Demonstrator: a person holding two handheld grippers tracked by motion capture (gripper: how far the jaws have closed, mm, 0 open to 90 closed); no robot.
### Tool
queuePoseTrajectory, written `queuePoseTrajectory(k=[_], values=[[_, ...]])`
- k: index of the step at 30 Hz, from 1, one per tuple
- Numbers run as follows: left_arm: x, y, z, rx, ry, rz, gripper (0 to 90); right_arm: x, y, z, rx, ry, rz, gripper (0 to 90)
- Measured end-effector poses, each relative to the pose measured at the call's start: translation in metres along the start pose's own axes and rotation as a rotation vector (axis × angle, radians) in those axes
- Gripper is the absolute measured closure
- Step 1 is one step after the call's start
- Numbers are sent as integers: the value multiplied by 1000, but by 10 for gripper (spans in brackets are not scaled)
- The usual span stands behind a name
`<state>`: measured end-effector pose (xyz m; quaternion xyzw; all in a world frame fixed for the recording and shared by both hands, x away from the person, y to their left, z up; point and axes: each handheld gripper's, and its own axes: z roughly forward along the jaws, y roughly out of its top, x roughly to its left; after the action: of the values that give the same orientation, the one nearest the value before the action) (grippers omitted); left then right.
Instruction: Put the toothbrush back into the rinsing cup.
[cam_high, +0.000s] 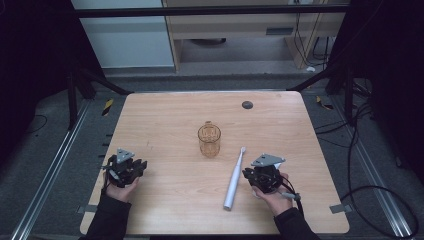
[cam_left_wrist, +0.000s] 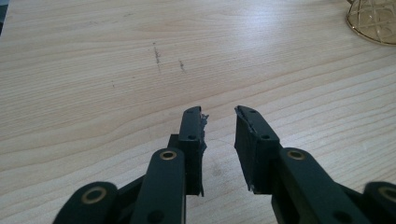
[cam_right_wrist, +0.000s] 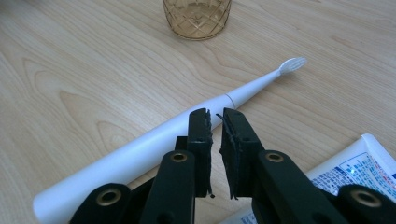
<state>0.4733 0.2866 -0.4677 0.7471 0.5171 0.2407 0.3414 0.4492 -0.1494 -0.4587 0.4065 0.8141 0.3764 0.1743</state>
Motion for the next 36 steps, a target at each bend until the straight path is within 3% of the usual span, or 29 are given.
queuePoseTrajectory(k=[6, 11, 20, 36], values=[[-2, 0, 0, 3, -1, 10, 729, -2, 8, 11, -3, -53, 12, 865], [-1, 0, 0, 4, 2, 12, 734, -4, 12, 20, -3, -69, 29, 898], [-1, 0, 1, 9, 3, 19, 735, -2, 17, 36, 62, -79, 65, 900], [-2, 0, 2, 11, 2, 26, 736, 2, 15, 46, 106, -96, 35, 900]])
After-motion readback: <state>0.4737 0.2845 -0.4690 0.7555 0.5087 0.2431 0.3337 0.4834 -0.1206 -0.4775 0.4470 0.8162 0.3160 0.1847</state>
